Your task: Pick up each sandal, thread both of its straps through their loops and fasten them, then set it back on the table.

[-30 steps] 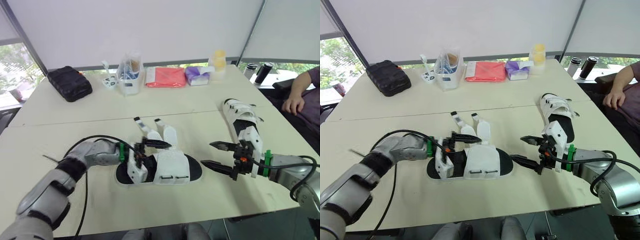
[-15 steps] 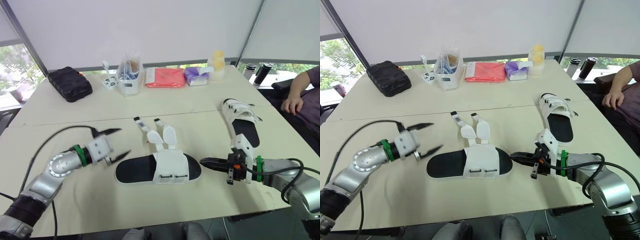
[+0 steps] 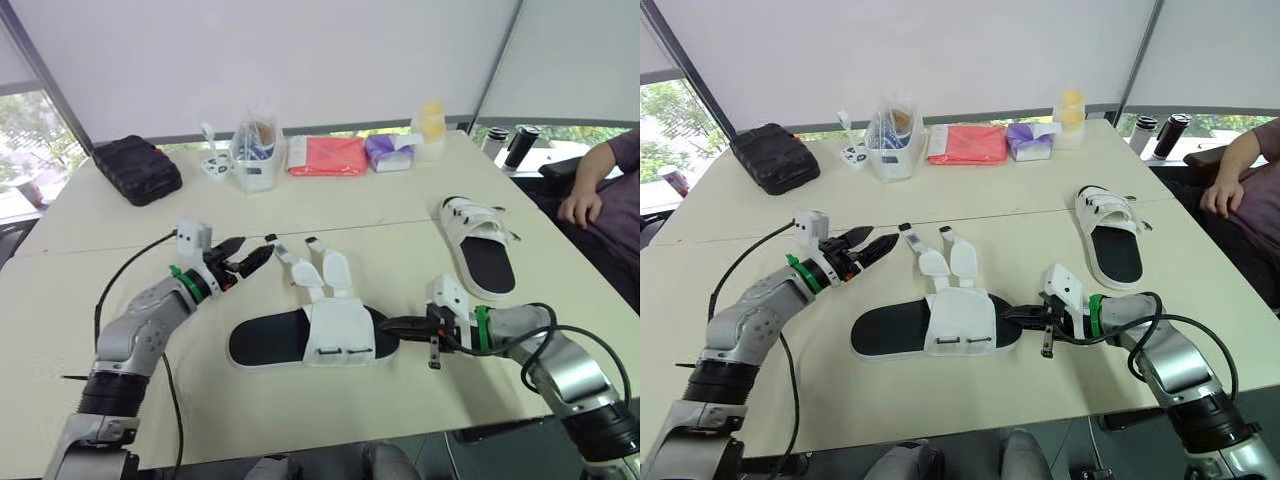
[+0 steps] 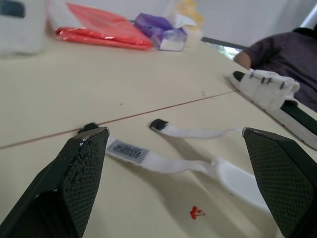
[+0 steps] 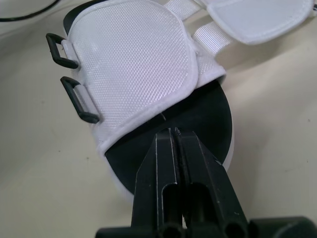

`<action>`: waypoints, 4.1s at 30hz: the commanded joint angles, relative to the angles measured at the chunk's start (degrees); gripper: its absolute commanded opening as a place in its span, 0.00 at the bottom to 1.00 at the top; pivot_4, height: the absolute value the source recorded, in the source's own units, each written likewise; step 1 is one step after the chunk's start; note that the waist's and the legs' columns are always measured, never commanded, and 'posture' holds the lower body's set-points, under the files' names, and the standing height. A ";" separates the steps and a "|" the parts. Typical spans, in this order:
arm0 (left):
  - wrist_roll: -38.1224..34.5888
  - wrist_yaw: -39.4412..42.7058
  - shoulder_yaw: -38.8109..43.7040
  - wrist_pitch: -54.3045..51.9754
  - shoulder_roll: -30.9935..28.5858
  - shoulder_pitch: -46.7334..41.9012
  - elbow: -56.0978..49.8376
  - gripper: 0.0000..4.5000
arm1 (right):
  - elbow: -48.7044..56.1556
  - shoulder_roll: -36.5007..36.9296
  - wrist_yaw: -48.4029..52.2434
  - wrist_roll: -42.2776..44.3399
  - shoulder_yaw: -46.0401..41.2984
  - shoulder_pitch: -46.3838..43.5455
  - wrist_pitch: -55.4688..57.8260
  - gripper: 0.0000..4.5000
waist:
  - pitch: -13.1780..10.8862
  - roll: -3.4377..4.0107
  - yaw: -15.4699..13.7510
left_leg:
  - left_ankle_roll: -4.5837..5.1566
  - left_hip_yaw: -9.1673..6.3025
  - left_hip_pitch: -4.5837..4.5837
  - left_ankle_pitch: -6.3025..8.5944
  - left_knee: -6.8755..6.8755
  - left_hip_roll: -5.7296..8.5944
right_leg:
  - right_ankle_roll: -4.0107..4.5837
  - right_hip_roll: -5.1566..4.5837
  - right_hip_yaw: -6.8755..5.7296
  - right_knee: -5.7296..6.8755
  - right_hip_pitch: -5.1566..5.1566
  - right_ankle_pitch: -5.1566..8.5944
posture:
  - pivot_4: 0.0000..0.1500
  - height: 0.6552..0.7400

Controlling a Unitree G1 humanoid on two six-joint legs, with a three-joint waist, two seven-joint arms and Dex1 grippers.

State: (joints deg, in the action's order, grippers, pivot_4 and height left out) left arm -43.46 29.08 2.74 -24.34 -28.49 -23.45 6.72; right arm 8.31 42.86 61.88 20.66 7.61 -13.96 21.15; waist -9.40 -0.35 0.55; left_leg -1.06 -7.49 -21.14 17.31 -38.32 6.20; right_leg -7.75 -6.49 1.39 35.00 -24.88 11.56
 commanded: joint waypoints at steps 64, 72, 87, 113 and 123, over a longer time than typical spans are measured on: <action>-5.20 9.45 8.30 -34.69 1.17 -2.58 -6.16 1.00 | -6.13 -9.22 -0.33 -8.94 8.67 2.68 -10.43 0.01 | 0.09 -0.16 0.25 | 0.20 -0.09 0.78 0.14 0.22 -0.06 | 0.05 0.07 0.01 0.04 0.58 0.05 | 1.00 1.00; -5.04 4.84 7.41 -43.17 4.09 -7.88 -2.11 1.00 | -6.91 -9.52 -0.61 -9.03 8.68 2.29 -10.58 0.01 | 0.10 -0.17 0.23 | 0.18 -0.10 0.80 0.13 0.23 -0.06 | 0.05 0.08 0.01 0.04 0.58 0.05 | 1.00 1.00; 1.91 0.14 16.68 -24.57 14.19 -28.64 44.24 1.00 | -7.39 -10.55 -1.16 -9.38 9.26 1.48 -10.33 0.01 | 0.13 -0.37 0.37 | 0.04 -0.13 0.80 0.06 0.28 -0.09 | 0.05 0.17 -0.01 0.03 0.56 0.05 | 1.00 1.00; 27.39 32.20 1.37 15.72 10.45 -33.63 42.39 0.01 | -9.72 -9.72 -1.49 -11.43 8.84 1.46 -13.02 0.00 | 0.05 -0.56 0.48 | 0.01 -0.14 0.76 0.04 0.29 -0.14 | 0.04 0.19 -0.02 0.02 0.55 0.04 | 1.00 1.00; 53.61 31.06 -16.49 80.63 0.27 -22.91 27.92 0.01 | -12.42 -9.81 -1.34 -11.76 8.83 0.25 -15.45 0.00 | 0.05 -0.56 0.24 | 0.01 -0.11 0.79 0.05 0.33 -0.17 | 0.09 0.19 0.02 -0.04 0.56 0.01 | 1.00 1.00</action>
State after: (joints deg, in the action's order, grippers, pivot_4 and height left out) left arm 4.06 62.50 -12.32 39.94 -26.08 -45.73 35.01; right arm -0.15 32.65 61.67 12.46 15.47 -14.14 4.56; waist -9.35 -0.91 0.79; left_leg -1.06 -7.59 -20.36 17.36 -38.00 6.00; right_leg -7.63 -6.30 1.41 34.93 -24.33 11.55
